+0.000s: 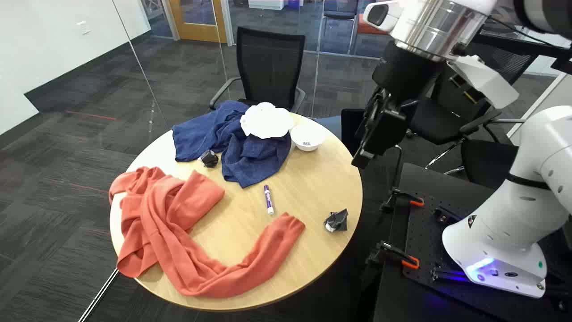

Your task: Pick up the marker and put it in the bowl

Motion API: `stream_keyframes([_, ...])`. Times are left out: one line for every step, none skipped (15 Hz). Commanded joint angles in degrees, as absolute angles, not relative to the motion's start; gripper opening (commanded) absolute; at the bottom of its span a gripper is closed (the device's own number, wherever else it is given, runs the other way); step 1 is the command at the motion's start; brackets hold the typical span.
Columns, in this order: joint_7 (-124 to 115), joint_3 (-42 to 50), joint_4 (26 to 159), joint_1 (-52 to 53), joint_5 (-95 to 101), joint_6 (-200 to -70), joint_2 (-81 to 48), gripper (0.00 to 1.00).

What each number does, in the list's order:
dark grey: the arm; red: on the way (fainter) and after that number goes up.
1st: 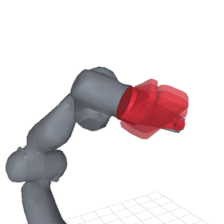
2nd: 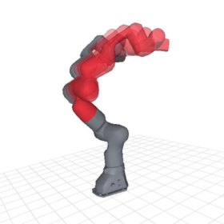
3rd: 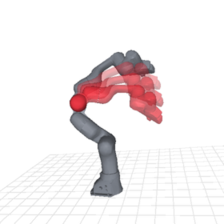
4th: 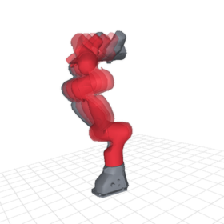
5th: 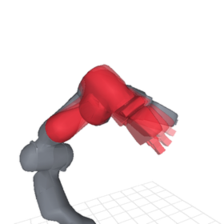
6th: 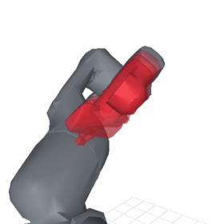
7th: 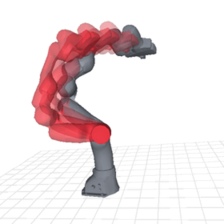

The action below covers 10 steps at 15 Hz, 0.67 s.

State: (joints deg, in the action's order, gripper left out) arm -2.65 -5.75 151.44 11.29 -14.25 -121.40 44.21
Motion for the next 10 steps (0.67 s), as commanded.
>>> stream_keyframes([-2.5,-5.9,151.3,11.0,-14.4,-121.2,44.2,1.00])
stream_keyframes([-2.5,-5.9,151.3,11.0,-14.4,-121.2,44.2,1.00])
stream_keyframes([-2.5,-5.9,151.3,11.0,-14.4,-121.2,44.2,1.00])
stream_keyframes([-2.5,-5.9,151.3,11.0,-14.4,-121.2,44.2,1.00])
stream_keyframes([-2.5,-5.9,151.3,11.0,-14.4,-121.2,44.2,1.00])
stream_keyframes([-2.5,-5.9,151.3,11.0,-14.4,-121.2,44.2,1.00])
stream_keyframes([-2.5,-5.9,151.3,11.0,-14.4,-121.2,44.2,1.00])
stream_keyframes([-2.9,-6.1,151.0,10.6,-14.0,-121.4,43.7,1.00])
stream_keyframes([-3.7,-6.2,150.4,9.8,-13.5,-121.8,42.7,1.00])
stream_keyframes([-3.9,-6.0,149.8,9.2,-13.4,-121.9,41.8,1.00])
